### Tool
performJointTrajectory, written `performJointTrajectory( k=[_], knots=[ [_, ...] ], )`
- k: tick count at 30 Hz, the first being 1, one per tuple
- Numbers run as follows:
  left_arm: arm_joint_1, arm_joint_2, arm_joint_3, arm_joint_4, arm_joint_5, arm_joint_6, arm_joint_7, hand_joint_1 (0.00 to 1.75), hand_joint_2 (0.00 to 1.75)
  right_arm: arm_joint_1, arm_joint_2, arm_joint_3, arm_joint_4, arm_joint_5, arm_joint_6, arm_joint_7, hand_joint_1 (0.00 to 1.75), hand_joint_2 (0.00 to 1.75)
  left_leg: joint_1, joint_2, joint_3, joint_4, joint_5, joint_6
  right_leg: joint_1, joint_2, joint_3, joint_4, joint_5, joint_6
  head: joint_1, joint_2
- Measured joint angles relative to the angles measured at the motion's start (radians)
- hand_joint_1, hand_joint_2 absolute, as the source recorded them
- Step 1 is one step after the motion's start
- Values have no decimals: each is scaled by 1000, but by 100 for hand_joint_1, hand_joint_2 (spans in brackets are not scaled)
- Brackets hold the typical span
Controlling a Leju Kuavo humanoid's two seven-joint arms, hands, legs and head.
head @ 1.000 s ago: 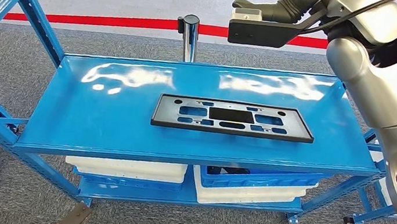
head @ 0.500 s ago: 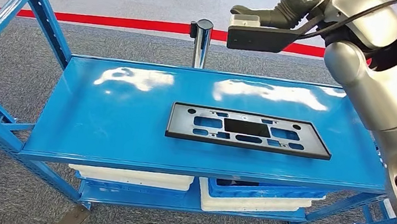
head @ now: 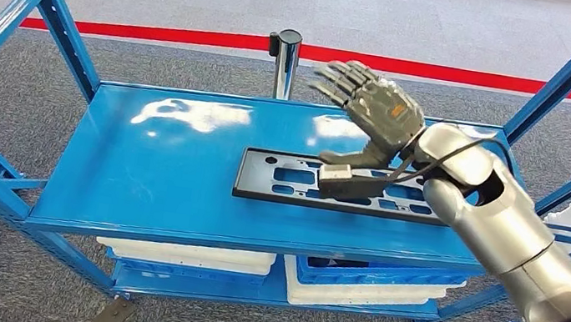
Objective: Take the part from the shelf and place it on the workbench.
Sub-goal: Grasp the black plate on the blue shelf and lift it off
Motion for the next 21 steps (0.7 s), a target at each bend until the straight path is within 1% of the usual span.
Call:
performJointTrajectory(
  k=[3, 7, 10, 14, 16, 21],
  knots=[
    [0, -2, 0, 0, -8, 0, 0, 0, 0, 98, 4, -13, 25, 15, -45, -20, 0, 0, 0, 0, 0, -1, 0, 0, 0, 0, 0, 0, 0, 0, 0, 0],
    [0, -4, -2, 0, -22, 0, 3, 0, 0, 182, 37, -36, 82, 41, -85, -37, 0, 175, 0, 0, 0, -3, 0, -1, 1, 0, 0, 0, -1, -1, 0, 0],
    [-1, -5, -12, 0, -39, 0, 10, 0, 0, 222, 87, -55, 152, 77, -126, -38, 0, 175, 0, 0, 0, -3, -1, -1, 1, 0, -1, 0, -2, -2, 0, 0],
    [-6, -11, -26, 0, -54, -1, 17, 0, 0, 260, 191, -76, 302, 115, -188, -33, 0, 175, 1, 1, 1, -3, -1, -1, 1, 1, -1, 0, -2, -2, 0, 0],
    [-8, -14, -30, 0, -57, -2, 17, 0, 0, 271, 235, -85, 365, 120, -210, -26, 0, 175, 1, 1, 1, -3, -1, -1, 1, 0, -1, 0, -2, -2, 0, 0],
    [-9, -18, -41, 0, -63, -10, 17, 0, 0, 277, 301, -110, 475, 127, -255, -27, 0, 175, 1, 1, 0, -3, -1, -1, 1, 1, -1, 1, -3, -4, 0, 0]
  ],
)
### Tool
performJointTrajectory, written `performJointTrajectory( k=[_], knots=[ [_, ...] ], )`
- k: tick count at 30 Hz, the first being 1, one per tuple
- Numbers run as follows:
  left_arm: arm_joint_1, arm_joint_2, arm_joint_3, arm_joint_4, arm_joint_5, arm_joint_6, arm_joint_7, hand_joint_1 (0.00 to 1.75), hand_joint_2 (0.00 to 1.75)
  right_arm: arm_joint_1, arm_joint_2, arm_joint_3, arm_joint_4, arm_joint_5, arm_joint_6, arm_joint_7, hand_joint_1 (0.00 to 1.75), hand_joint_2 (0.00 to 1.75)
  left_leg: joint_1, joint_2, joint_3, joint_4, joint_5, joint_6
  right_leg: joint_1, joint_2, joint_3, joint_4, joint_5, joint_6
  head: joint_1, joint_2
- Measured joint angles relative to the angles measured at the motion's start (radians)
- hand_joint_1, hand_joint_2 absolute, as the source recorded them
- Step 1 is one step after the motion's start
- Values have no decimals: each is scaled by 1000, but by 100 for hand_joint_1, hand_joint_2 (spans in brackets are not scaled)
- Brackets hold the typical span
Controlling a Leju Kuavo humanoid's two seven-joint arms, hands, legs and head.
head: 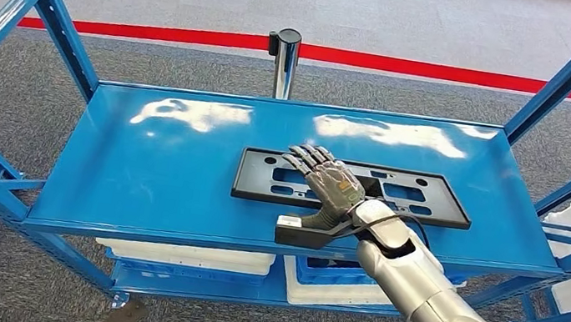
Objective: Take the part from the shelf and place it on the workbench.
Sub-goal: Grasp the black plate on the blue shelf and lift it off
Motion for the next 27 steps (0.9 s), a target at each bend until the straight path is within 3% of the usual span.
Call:
performJointTrajectory(
  k=[7, 15, 27],
  knots=[
    [3, -1, -2, 0, -2, 0, 0, 0, 0, -1, 31, -17, 82, 29, -8, -9, 0, 175, 0, 0, 0, 0, 0, 0, 0, 0, 0, 0, 0, 0, 0, 0],
    [5, -1, -1, 0, -4, 0, 0, 0, 0, -25, 28, -44, 133, 54, -37, 49, 0, 175, 0, 0, 1, 0, 0, 0, 0, 0, 0, 0, 0, 0, 0, 0],
    [5, 0, -1, 0, -5, 0, -6, 0, 0, -62, -61, -108, 200, 74, -56, 115, 0, 175, -2, 0, 1, 0, 0, 0, -2, 0, 1, 0, 0, 0, 0, 0]
  ],
)
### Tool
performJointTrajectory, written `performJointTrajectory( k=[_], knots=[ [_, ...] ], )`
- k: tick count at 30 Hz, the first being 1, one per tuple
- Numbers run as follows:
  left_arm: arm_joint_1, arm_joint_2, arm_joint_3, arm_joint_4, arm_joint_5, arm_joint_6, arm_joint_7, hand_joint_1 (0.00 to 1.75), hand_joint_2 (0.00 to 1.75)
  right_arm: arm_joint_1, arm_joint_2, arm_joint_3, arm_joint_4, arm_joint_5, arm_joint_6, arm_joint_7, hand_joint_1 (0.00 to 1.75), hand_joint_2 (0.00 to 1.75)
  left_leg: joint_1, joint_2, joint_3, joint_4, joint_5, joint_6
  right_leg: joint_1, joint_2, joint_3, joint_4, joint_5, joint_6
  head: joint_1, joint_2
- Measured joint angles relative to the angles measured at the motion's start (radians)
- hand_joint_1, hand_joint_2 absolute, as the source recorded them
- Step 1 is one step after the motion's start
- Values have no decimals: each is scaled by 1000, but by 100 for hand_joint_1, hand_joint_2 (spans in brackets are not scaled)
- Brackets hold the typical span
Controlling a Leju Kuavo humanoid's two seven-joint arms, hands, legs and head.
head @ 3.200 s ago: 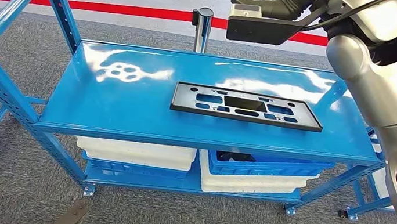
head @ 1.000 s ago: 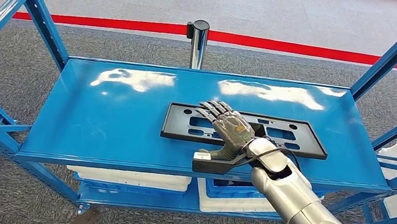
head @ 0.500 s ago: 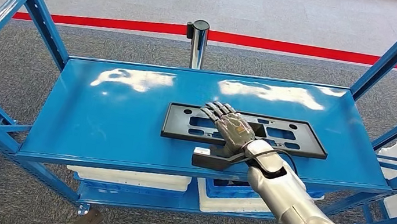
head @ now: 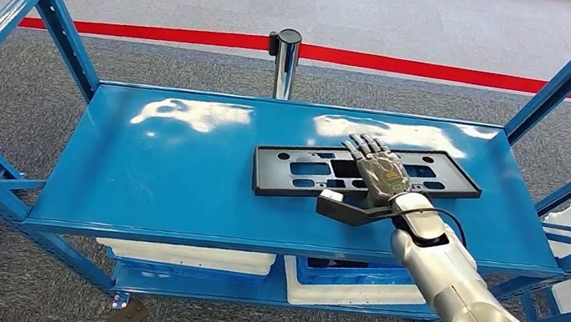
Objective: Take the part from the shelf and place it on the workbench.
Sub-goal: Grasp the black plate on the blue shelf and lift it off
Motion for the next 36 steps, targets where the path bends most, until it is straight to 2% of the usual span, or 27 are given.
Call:
performJointTrajectory(
  k=[4, 8, 15, 27, 31, 36],
  knots=[
    [0, 0, 0, 0, 0, 0, -1, 0, 0, -3, -31, -20, 12, 5, -2, 12, 0, 175, 0, 0, 0, 0, 0, 0, 0, 0, 0, 0, 0, 0, 0, 0],
    [0, 1, 1, 0, 0, 1, -2, 0, 0, -3, -49, -32, 19, 12, -3, 11, 175, 175, 0, 0, 0, 0, 0, 0, 0, 0, 0, 0, 0, 0, 0, 0],
    [-3, 2, 2, 0, 0, 1, -8, 0, 0, -2, -47, -34, 22, 34, 16, -54, 175, 175, 0, 0, 0, 0, 0, 0, 0, 0, 0, 0, 0, 0, 0, 0],
    [-9, 3, 3, 0, -8, 2, -16, 0, 0, 0, -4, -34, -70, 44, -1, -133, 175, 175, 0, 0, -1, -1, 0, 0, 0, 0, 0, 1, 0, 0, 0, 0],
    [-11, 4, 3, 0, -10, 9, -48, 0, 175, -16, -4, -36, -176, 24, -1, -135, 175, 175, 0, 0, -1, -1, 0, 0, 0, 0, -1, 1, 0, 0, 0, 0],
    [-11, 4, 0, 0, -27, 51, -155, 0, 175, -54, -37, -61, -419, -48, 0, -101, 175, 175, 0, 0, -1, 0, 0, 0, 0, 0, -1, 1, 0, 0, 0, 0]
  ],
)
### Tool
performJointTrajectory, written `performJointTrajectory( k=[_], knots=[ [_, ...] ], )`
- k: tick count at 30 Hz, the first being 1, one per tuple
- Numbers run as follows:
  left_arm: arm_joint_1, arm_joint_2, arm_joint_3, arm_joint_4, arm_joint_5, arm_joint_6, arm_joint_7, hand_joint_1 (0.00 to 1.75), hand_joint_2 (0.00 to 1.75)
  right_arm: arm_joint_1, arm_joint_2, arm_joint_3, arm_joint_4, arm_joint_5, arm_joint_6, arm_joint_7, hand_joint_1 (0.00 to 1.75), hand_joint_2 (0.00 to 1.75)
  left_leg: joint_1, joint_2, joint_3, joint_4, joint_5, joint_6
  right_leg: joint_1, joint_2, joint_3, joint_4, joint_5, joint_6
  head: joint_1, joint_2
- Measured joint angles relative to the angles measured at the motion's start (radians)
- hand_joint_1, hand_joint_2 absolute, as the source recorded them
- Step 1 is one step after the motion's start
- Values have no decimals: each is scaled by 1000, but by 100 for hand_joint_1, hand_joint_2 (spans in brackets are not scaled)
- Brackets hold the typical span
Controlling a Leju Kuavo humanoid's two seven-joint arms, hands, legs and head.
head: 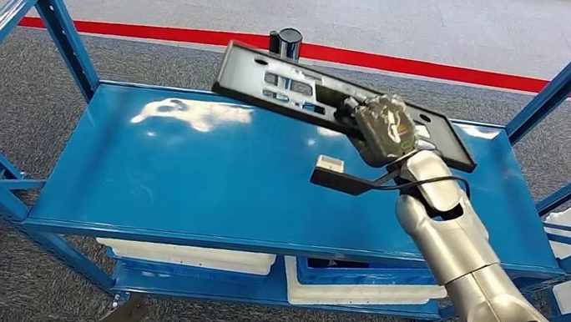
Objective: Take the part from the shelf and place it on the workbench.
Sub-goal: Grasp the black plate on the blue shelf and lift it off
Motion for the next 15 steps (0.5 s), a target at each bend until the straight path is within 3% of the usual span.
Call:
performJointTrajectory(
  k=[3, 7, 15],
  knots=[
    [2, 0, -4, 0, -12, 55, -61, 0, 175, -32, -30, -28, -165, -44, 7, 22, 175, 175, 0, 0, 0, 0, 0, 0, 0, 0, 0, 0, 0, 0, 0, 0],
    [16, 0, -14, 0, -17, 139, -140, 0, 0, -67, -85, -61, -402, -103, 15, 36, 175, 175, -1, 0, 0, 0, 0, 0, -1, 0, -1, 0, 0, 0, 0, 0],
    [32, 0, -14, 0, 20, 146, -163, 0, 0, -100, -160, -108, -694, -154, 21, 42, 175, 175, 0, 1, 1, 0, 0, 0, -1, 0, 0, 0, 0, 0, 0, 0]
  ],
)
